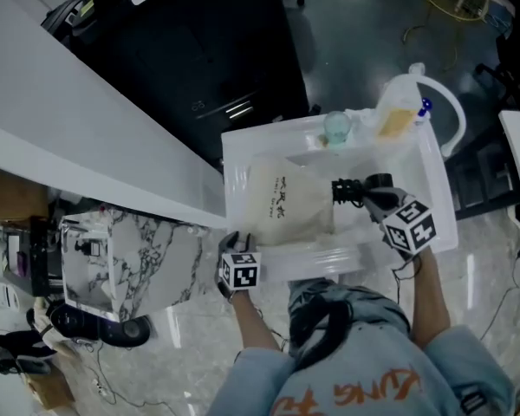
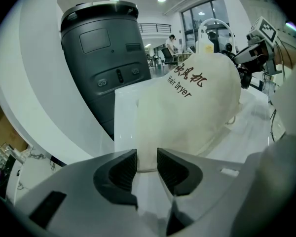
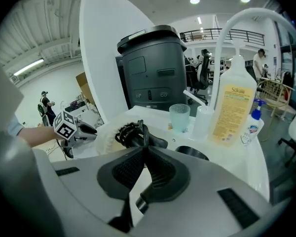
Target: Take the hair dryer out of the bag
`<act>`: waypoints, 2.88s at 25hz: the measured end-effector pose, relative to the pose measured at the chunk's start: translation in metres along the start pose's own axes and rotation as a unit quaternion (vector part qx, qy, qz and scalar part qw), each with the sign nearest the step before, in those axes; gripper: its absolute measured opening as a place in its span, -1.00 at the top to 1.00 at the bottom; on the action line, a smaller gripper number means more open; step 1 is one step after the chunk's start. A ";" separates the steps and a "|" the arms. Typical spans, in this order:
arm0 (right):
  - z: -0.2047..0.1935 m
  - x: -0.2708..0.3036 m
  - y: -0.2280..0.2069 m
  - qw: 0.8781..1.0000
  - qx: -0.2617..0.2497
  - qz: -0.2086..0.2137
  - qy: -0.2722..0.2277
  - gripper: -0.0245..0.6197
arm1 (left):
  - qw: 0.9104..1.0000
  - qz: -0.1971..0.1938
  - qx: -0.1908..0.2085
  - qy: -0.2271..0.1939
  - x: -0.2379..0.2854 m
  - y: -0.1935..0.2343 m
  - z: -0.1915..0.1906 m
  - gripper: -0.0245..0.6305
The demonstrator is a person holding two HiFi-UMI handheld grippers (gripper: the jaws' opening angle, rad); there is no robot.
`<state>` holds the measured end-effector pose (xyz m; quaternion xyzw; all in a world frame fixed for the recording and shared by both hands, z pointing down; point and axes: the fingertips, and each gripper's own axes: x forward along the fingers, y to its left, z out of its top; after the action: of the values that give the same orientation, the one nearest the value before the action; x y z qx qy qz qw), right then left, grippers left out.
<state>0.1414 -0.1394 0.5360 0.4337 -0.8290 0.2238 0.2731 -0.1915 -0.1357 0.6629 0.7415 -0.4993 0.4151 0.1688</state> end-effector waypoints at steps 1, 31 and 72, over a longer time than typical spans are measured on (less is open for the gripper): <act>-0.003 -0.003 -0.001 1.000 -0.001 -0.002 0.002 0.86 | 1.000 -0.003 0.001 0.000 0.000 -0.001 0.000 0.54; -0.005 -0.066 -0.056 0.971 0.187 -0.084 -0.125 0.85 | 0.949 -0.033 -0.147 -0.277 -0.083 -0.011 0.168 0.55; -0.117 0.051 -0.128 0.949 0.253 -0.174 0.074 0.85 | 0.931 -0.163 -0.091 -0.313 -0.085 -0.154 0.233 0.92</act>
<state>0.2552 -0.1661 0.6744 0.6083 -0.6346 0.4062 0.2495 0.0351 -0.1711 0.4826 0.8865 -0.4348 0.0817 0.1355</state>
